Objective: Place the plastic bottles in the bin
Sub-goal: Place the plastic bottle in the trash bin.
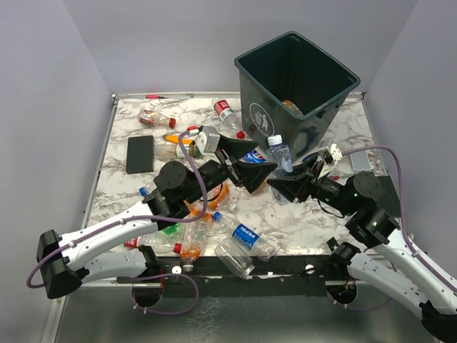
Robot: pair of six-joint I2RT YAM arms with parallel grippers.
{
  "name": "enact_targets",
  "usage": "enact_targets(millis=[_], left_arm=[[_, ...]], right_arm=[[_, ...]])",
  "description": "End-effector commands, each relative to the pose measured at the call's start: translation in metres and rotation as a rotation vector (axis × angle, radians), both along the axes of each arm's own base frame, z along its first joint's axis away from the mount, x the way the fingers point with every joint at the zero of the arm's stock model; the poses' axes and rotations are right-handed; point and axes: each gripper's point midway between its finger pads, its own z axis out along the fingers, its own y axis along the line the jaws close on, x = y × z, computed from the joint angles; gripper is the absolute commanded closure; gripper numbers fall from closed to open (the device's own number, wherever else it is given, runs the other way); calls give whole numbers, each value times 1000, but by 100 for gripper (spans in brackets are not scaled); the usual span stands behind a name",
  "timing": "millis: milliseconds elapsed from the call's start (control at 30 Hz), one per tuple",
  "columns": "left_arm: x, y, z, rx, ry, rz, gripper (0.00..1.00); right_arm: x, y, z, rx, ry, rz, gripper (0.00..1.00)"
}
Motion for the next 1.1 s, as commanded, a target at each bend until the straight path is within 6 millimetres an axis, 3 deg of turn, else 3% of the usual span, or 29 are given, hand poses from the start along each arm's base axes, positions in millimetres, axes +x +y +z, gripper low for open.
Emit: enact_targets(millis=[0, 100, 367, 500, 667, 733, 800, 900, 933, 1067], left_arm=[[-26, -20, 18, -230, 244, -358, 2], [-30, -28, 16, -237, 272, -428, 9], [-28, -38, 11, -237, 286, -463, 47], [-33, -44, 10, -216, 281, -501, 40], [-34, -56, -6, -172, 317, -542, 26], [-33, -58, -11, -164, 326, -541, 25], [-32, -59, -13, -161, 325, -535, 36], [-30, -56, -11, -166, 304, -512, 64], [-29, -54, -11, -167, 293, -499, 71], [-25, -46, -12, -148, 247, -439, 83]], right_arm=[[0, -3, 31, 79, -125, -11, 76], [-1, -2, 31, 84, -128, -6, 77], [-2, 0, 23, 76, -114, 6, 77], [-2, 1, 19, 67, -99, 10, 76], [-2, 5, 17, 48, -85, 27, 75], [-2, 5, 18, 46, -85, 33, 75], [-3, 6, 18, 41, -80, 40, 74], [-4, 7, 16, 27, -66, 50, 71], [-4, 8, 15, 21, -54, 51, 67], [-8, 4, 10, -28, 31, 48, 20]])
